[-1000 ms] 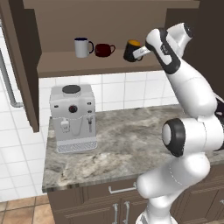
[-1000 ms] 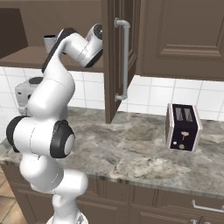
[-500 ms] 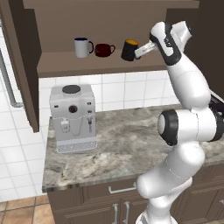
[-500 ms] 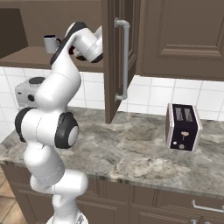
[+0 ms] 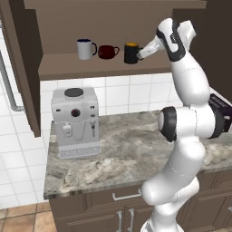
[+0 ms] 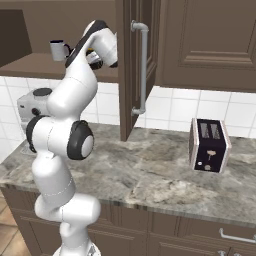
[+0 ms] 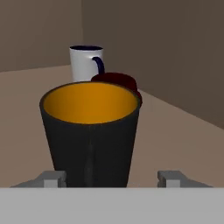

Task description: Pick the mug on the counter and place it in the cabinet with the handle facing the right, like the mugs already inside.

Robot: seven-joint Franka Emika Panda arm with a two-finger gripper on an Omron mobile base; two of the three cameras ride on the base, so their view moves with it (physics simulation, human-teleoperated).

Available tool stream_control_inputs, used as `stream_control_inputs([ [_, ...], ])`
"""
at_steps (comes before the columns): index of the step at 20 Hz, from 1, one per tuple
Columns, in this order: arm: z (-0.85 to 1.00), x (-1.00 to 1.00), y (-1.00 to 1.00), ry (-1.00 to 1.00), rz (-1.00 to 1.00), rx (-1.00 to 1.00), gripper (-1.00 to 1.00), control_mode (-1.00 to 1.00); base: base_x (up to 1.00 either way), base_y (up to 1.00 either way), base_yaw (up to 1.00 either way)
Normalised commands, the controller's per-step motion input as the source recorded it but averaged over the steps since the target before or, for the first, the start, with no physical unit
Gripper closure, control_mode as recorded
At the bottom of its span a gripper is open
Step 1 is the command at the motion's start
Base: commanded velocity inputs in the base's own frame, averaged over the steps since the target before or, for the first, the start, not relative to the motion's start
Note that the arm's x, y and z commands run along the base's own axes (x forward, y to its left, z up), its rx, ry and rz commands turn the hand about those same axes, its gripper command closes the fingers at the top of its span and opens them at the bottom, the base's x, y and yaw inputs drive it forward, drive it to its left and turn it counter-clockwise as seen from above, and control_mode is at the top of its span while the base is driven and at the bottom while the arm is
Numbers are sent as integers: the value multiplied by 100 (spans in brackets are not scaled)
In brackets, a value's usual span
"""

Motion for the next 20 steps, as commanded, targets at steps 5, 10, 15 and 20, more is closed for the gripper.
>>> stream_control_inputs([
  [5, 0, 1, 3, 0, 12, -3, -100, -100, 0, 0, 0],
  [10, 0, -16, 4, -2, 4, -18, -100, -100, 0, 0, 0],
  [15, 0, -21, 0, -9, 0, -24, -100, -100, 0, 0, 0],
  [20, -7, -18, 0, -11, 0, -20, -100, -100, 0, 0, 0],
])
